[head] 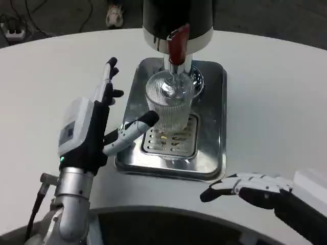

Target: Grasp the cup under the faucet to collect the drink, then remove the cup.

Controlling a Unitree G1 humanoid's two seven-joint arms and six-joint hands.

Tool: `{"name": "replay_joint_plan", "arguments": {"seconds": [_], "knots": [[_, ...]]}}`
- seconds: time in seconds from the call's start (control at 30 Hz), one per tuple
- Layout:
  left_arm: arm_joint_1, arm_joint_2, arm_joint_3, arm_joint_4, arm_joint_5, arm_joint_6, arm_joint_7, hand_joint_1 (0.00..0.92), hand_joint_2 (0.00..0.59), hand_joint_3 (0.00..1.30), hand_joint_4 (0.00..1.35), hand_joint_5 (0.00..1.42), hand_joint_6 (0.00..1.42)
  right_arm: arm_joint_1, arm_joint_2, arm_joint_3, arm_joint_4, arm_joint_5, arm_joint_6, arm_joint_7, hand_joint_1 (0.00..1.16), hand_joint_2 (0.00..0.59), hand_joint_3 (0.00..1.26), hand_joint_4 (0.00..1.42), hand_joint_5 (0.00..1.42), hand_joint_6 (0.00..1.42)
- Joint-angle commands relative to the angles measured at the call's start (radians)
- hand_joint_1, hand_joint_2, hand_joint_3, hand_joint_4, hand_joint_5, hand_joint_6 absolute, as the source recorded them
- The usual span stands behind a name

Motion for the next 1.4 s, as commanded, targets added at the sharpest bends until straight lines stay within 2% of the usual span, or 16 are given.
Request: {"name": "replay_joint_plan", "arguments": {"seconds": [0.03, 0.17, 0.23, 0.57, 0.77, 1.0, 1.13, 1.4], "knots": [[0.082, 0.002, 0.056, -0.219, -0.143, -0.009, -0.154, 0.0, 0.025, 0.01, 0.03, 0.19, 0.21, -0.005, 0.01, 0.017, -0.012, -0.012, 0.008, -0.006, 0.51, 0.44, 0.3, 0.21, 0.16, 0.13], [0.122, -0.011, 0.095, -0.44, -0.294, 0.055, -0.316, 0.0, 0.035, 0.01, 0.03, 0.19, 0.2, -0.016, 0.015, 0.033, -0.012, -0.023, 0.016, -0.004, 0.51, 0.44, 0.3, 0.21, 0.16, 0.13], [0.13, -0.02, 0.109, -0.511, -0.343, 0.092, -0.366, 0.0, 0.084, 0.06, 0.1, 0.22, 0.2, -0.019, 0.018, 0.037, -0.012, -0.027, 0.018, -0.003, 0.51, 0.44, 0.3, 0.21, 0.16, 0.13], [0.127, -0.057, 0.144, -0.692, -0.43, 0.244, -0.5, 0.0, 0.088, 0.14, 0.17, 0.23, 0.19, -0.016, 0.033, 0.036, -0.012, -0.036, 0.012, 0.003, 0.51, 0.447, 0.3, 0.21, 0.16, 0.13], [0.083, -0.06, 0.149, -0.691, -0.476, 0.299, -0.584, 0.0, 0.082, 0.15, 0.18, 0.23, 0.19, -0.009, 0.035, 0.026, -0.012, -0.027, 0.001, 0.0, 0.52, 0.448, 0.3, 0.21, 0.16, 0.13], [0.031, -0.056, 0.147, -0.677, -0.472, 0.327, -0.643, 0.0, 0.078, 0.16, 0.17, 0.23, 0.19, 0.009, 0.036, 0.008, -0.012, -0.015, -0.014, -0.004, 0.52, 0.448, 0.3, 0.21, 0.16, 0.13], [-0.015, -0.049, 0.143, -0.642, -0.46, 0.326, -0.674, 0.0, 0.078, 0.16, 0.16, 0.23, 0.19, 0.015, 0.037, 0.003, -0.012, -0.011, -0.021, -0.005, 0.52, 0.448, 0.3, 0.21, 0.16, 0.13], [-0.105, -0.006, 0.128, -0.556, -0.412, 0.292, -0.75, 0.0, 0.079, 0.15, 0.15, 0.23, 0.19, 0.027, 0.037, -0.009, -0.012, 0.002, -0.034, -0.01, 0.52, 0.448, 0.3, 0.21, 0.16, 0.13]]}}
